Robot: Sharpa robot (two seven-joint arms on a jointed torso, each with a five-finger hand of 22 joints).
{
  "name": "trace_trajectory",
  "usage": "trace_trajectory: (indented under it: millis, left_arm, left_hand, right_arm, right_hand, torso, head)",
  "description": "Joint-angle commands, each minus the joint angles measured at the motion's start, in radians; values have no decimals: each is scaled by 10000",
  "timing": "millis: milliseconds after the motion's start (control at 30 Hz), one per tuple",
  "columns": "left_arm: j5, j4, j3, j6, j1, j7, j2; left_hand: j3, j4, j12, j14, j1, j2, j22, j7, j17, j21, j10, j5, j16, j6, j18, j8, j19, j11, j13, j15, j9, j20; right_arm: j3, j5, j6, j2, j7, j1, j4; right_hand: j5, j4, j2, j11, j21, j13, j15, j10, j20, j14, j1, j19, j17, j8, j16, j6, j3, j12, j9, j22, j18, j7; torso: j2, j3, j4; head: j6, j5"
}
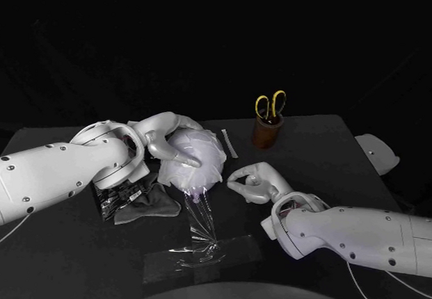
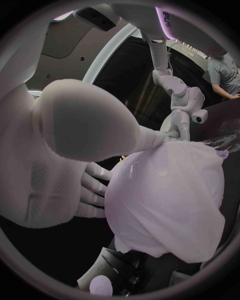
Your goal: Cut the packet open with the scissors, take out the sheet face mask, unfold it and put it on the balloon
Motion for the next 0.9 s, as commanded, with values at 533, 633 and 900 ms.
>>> trace_trajectory:
  millis: [533, 633, 900]
  left_arm:
    - [4649, 499, 152, -825, 100, 2015, -597]
    - [5314, 543, 169, -782, 118, 2121, -784]
    - [7385, 495, 177, -369, 114, 2759, -1353]
  left_hand:
    - [-203, 0, -38, -50, -352, -36, -65, 1165, -31, -41, -160, -4, -115, -323, -139, -178, -72, -126, 1, -64, -90, 32]
    - [-164, -1, -31, -46, -349, -24, -66, 1183, -31, -40, -134, 1, -119, -287, -149, -160, -67, -142, 6, -78, -78, 32]
    - [0, -38, 137, 751, -363, 130, 119, 1284, 155, 184, 647, 3, 221, 91, -251, 30, 443, -21, 97, -98, 38, 50]
  right_arm:
    - [57, 4702, 1259, -383, 4485, 800, -350]
    - [77, 5047, 1692, -399, 4839, 994, -547]
    - [161, 5760, 2605, -350, 5383, 1444, -1247]
  right_hand:
    - [3, 707, -520, 1227, -5069, -9066, 1603, -3256, 1774, -5769, 240, -2931, -8365, -536, -9798, -833, -131, -9321, -954, -3992, 215, 1082]
    - [-18, 749, -403, 1337, -5450, -9726, 1688, -3441, 1887, -5766, 393, -2971, -8753, -528, -10369, -919, -333, -9400, -1137, -4442, 216, 1096]
    - [-20, 884, -229, 1451, -5672, -10797, 1840, -3751, 2016, -5792, 548, -3172, -9413, -517, -11294, -1057, -867, -9402, -1513, -5267, 209, 1160]
  torso:
    - [-131, -25, -21]
    - [-171, -36, -19]
    - [-303, -138, -28]
  head:
    - [812, 479]
    - [973, 602]
    - [1355, 953]
